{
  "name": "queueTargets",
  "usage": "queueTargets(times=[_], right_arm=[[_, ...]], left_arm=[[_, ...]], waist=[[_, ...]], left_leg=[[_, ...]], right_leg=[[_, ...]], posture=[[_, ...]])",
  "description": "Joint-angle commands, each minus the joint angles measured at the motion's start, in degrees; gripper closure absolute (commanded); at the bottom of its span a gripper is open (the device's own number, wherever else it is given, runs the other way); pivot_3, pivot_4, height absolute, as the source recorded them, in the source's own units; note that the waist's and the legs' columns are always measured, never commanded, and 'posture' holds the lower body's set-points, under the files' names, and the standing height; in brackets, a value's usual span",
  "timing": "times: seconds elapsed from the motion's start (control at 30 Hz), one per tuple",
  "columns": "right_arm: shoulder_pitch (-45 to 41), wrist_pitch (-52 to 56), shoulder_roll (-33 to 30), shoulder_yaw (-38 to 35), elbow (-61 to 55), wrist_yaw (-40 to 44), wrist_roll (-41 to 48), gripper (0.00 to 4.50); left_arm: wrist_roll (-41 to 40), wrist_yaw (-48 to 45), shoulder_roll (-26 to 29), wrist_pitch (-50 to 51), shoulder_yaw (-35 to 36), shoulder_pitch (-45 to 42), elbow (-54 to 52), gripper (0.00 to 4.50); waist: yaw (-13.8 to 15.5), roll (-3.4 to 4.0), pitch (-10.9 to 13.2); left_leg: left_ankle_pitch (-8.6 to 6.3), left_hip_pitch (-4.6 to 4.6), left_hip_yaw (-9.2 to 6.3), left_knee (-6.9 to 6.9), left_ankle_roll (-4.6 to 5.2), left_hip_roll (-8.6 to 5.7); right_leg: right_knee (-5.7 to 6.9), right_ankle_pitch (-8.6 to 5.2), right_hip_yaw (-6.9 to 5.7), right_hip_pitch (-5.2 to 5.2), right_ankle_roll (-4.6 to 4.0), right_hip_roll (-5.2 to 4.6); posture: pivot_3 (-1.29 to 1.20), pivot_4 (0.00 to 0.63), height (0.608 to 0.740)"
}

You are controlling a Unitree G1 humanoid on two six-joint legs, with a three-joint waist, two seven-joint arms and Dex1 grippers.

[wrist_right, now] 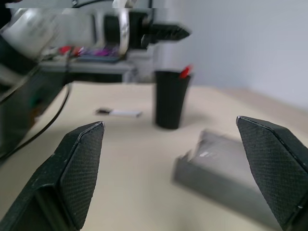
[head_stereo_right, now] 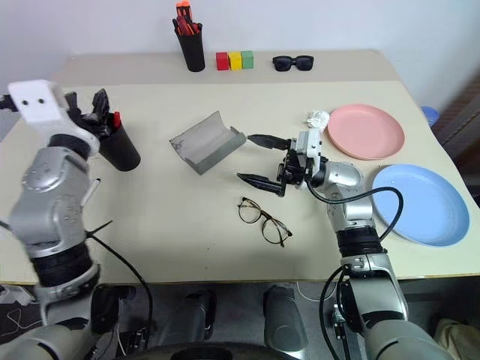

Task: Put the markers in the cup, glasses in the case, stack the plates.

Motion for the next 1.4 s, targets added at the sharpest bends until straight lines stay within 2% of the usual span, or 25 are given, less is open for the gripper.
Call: queueTargets(times=[0.03,0.17,0.27,0.37,0.57,0.7,0.93,1.23,1.33,1.4], right_arm=[[0.99,1.75,-0.74,2.00,-2.98,3.22,0.05,0.00],[0.52,2.19,-0.19,3.35,-4.78,3.98,-0.19,0.00],[0.00,2.60,0.79,4.43,-6.31,3.83,-0.34,0.00],[-0.74,1.95,1.75,5.45,-6.79,3.61,-1.09,0.00],[-2.12,1.29,3.41,5.58,-5.60,2.77,-1.77,0.00],[-2.33,0.57,3.78,5.18,-5.00,2.46,-2.06,0.00],[-1.47,-0.07,3.69,4.81,-5.23,1.84,-2.22,0.00],[0.03,-0.25,3.33,4.47,-6.67,0.42,-2.20,0.00],[0.50,-0.31,2.97,4.25,-6.96,0.15,-2.25,0.00],[0.71,-0.26,2.80,4.08,-7.22,-0.29,-2.26,0.00]], left_arm=[[-8.20,-11.47,10.65,7.07,9.09,6.14,-2.81,1.74],[-13.44,-22.52,23.95,11.24,14.50,11.26,2.41,1.74],[-15.27,-29.03,32.45,15.20,15.13,14.33,7.97,1.74],[-13.18,-28.98,37.34,16.85,12.62,15.37,14.01,1.74],[-8.81,-28.23,44.34,22.61,2.38,17.22,21.99,1.74],[-8.88,-27.79,44.90,26.69,-2.14,14.36,23.34,1.74],[-8.40,-26.46,42.73,34.15,-13.15,3.62,26.38,1.74],[-2.04,-24.56,38.20,31.45,-26.14,-6.07,40.97,1.74],[-0.19,-24.72,37.12,30.26,-28.93,-8.77,44.77,2.56],[0.88,-24.87,35.23,29.11,-30.80,-10.21,47.29,3.51]], waist=[[-0.60,0.00,0.01],[-0.66,-0.04,0.06],[-0.65,-0.06,0.07],[-0.64,-0.06,0.07],[-0.94,-0.09,0.09],[-0.82,-0.10,0.10],[-0.80,-0.12,0.09],[-0.93,-0.13,0.09],[-0.75,-0.13,0.08],[-0.59,-0.11,0.07]], left_leg=[[0.00,0.00,0.00,-0.01,0.00,0.00],[0.00,-0.01,0.00,0.00,-0.01,0.01],[0.02,0.01,-0.02,0.03,-0.05,0.01],[0.02,0.04,-0.02,-0.03,-0.05,0.01],[0.02,0.03,-0.01,-0.17,-0.05,0.02],[0.05,0.03,-0.02,-0.29,-0.09,0.02],[0.10,0.03,-0.03,-0.31,-0.18,0.02],[0.11,0.03,-0.03,-0.34,-0.19,0.02],[0.13,0.03,-0.03,-0.32,-0.22,0.01],[0.14,0.05,-0.03,-0.30,-0.24,0.01]], right_leg=[[-0.01,-0.01,0.00,-0.02,0.01,0.00],[0.06,-0.02,0.00,-0.04,-0.03,0.00],[0.05,-0.03,-0.02,0.01,-0.04,0.00],[0.03,-0.05,-0.01,0.01,-0.05,0.00],[0.02,-0.05,0.00,-0.08,-0.05,-0.01],[0.02,-0.05,-0.01,-0.15,-0.05,-0.01],[0.05,-0.04,-0.01,-0.16,-0.05,0.00],[0.09,-0.04,-0.01,-0.21,-0.04,0.01],[0.14,-0.04,-0.01,-0.20,-0.04,0.00],[0.15,-0.04,-0.01,-0.16,-0.04,0.00]], posture=[[0.00,0.150,0.740],[0.00,0.150,0.740],[0.00,0.150,0.740],[0.00,0.150,0.740],[0.00,0.150,0.740],[0.00,0.150,0.740],[0.00,0.150,0.740],[0.00,0.150,0.740],[0.00,0.150,0.740],[0.00,0.150,0.740]])
